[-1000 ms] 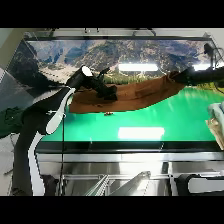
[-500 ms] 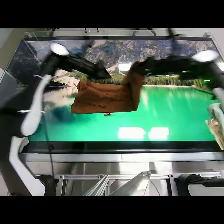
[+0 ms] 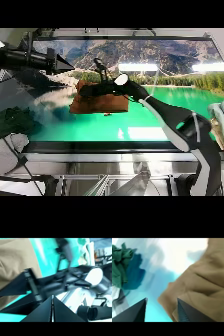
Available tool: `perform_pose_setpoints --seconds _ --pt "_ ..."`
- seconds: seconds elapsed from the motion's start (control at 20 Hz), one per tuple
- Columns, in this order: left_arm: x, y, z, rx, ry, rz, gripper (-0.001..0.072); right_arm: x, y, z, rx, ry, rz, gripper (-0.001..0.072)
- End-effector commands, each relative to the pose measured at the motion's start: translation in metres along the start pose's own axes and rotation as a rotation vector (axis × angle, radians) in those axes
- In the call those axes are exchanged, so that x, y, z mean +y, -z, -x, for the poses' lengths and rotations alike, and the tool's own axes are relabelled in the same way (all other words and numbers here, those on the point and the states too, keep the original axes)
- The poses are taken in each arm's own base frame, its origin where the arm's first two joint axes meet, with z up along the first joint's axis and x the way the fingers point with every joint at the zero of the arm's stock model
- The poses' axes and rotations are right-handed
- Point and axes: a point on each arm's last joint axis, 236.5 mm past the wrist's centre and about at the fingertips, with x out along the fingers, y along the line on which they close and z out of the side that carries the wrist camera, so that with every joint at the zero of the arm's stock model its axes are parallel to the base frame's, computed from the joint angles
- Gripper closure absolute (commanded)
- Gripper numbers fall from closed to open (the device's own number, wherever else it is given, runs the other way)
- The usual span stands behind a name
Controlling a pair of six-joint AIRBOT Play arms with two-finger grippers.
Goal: Fold the shirts.
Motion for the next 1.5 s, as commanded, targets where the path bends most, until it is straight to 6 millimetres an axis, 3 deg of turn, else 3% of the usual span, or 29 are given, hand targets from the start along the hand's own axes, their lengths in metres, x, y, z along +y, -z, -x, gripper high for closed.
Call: perform_pose_setpoints --seconds 0.0,0.1,0.25,0.35,0.4,0.45,0.5,0.55,0.6,0.65,0.75,0.85,0.9,0.95,1.15,1.2,1.3,1.35,1.45 --pt "0.002 0.015 0.008 -0.035 -0.013 0.005 0.0687 0.019 0.002 0.003 0.069 -0.068 0.039 0.0442" --pt "0.001 0.025 0.007 -0.031 -0.013 0.006 0.0687 0.003 -0.005 0.046 0.135 -0.025 0.045 0.0439" --pt "0.003 0.035 0.009 -0.028 -0.014 0.015 0.0687 -0.056 -0.01 0.134 0.245 0.191 0.039 0.0443" --pt "0.005 0.043 0.006 -0.019 -0.011 0.034 0.0687 -0.08 -0.016 0.188 0.268 0.271 0.001 0.0433" --pt "0.006 0.047 0.005 -0.01 -0.007 0.043 0.0687 -0.095 -0.017 0.21 0.268 0.312 -0.025 0.0371" --pt "0.007 0.05 0.004 0.001 -0.002 0.048 0.0687 -0.112 -0.016 0.227 0.261 0.348 -0.084 0.0231" --pt "0.008 0.052 0.003 0.006 0.0 0.054 0.0687 -0.131 -0.009 0.239 0.259 0.369 -0.155 0.0177" --pt "0.007 0.053 0.003 0.009 0.002 0.055 0.0687 -0.148 0.002 0.245 0.258 0.385 -0.229 0.0176" --pt "0.007 0.053 0.003 0.008 0.003 0.055 0.0687 -0.168 0.016 0.246 0.251 0.404 -0.299 0.0155" --pt "0.007 0.053 0.003 0.008 0.004 0.056 0.0687 -0.184 0.032 0.243 0.247 0.422 -0.362 0.0059" --pt "0.007 0.053 0.003 0.008 0.004 0.056 0.0685 -0.201 0.063 0.228 0.255 0.421 -0.436 0.0058" --pt "0.007 0.053 0.003 0.008 0.003 0.055 0.068 -0.196 0.075 0.203 0.257 0.347 -0.463 0.0059" --pt "0.007 0.053 0.003 0.008 0.003 0.055 0.057 -0.192 0.075 0.19 0.249 0.311 -0.485 0.0062" --pt "0.007 0.053 0.003 0.007 0.003 0.055 0.051 -0.188 0.073 0.177 0.231 0.28 -0.505 0.0073" --pt "0.009 0.049 0.003 -0.007 -0.005 0.055 0.051 -0.168 0.07 0.126 0.182 0.187 -0.53 0.0075" --pt "0.009 0.05 0.003 -0.005 -0.004 0.055 0.051 -0.163 0.07 0.118 0.176 0.166 -0.53 0.0132" --pt "0.008 0.051 0.003 -0.002 -0.003 0.055 0.051 -0.146 0.061 0.108 0.151 0.097 -0.495 0.056" --pt "0.008 0.052 0.003 0.004 0.0 0.055 0.051 -0.137 0.053 0.11 0.131 0.065 -0.491 0.065" --pt "0.006 0.055 0.003 0.017 0.006 0.055 0.051 -0.115 0.029 0.127 0.103 0.049 -0.423 0.069"
